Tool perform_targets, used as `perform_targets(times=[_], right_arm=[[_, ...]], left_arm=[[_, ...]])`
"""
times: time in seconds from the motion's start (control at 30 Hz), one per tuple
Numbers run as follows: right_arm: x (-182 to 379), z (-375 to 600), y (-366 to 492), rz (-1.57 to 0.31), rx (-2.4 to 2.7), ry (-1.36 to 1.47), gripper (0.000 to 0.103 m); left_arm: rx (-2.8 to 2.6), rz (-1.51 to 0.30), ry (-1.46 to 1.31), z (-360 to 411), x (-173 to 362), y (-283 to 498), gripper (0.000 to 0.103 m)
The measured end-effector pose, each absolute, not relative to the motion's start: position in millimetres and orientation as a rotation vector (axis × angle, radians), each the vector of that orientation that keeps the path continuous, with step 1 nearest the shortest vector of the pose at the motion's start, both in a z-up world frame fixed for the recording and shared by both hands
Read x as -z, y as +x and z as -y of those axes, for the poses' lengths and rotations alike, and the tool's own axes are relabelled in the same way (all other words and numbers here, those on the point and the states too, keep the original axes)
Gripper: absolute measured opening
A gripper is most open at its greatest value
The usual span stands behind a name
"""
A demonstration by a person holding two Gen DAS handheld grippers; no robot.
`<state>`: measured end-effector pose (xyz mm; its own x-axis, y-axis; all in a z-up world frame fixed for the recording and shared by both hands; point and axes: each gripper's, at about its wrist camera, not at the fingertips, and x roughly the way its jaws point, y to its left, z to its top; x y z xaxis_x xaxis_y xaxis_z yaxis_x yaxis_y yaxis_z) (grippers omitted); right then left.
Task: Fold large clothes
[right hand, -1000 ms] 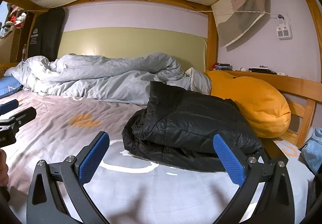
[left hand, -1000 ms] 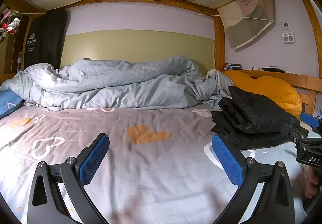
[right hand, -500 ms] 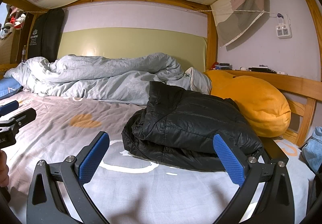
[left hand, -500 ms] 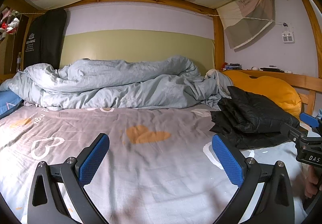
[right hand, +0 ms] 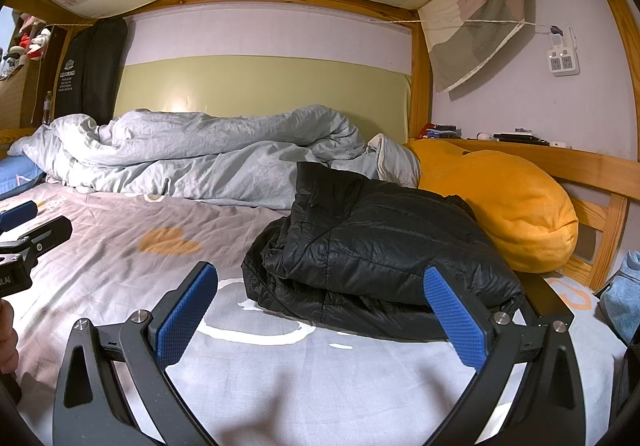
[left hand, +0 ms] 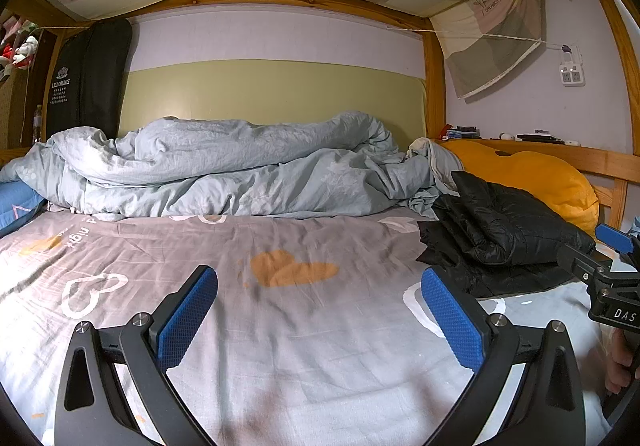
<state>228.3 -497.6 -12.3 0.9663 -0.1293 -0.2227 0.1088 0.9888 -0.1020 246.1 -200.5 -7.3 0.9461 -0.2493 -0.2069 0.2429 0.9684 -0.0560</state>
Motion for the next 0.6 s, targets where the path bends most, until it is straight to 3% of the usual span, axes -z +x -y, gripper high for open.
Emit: perform_targets(times=[0.6], right_arm=[[12.4, 497.4, 228.2, -0.233, 0.120, -0.087, 0.103]], left_arm=[[0.258, -0.209, -0.022, 202.8, 4.7, 246.6, 0.103]])
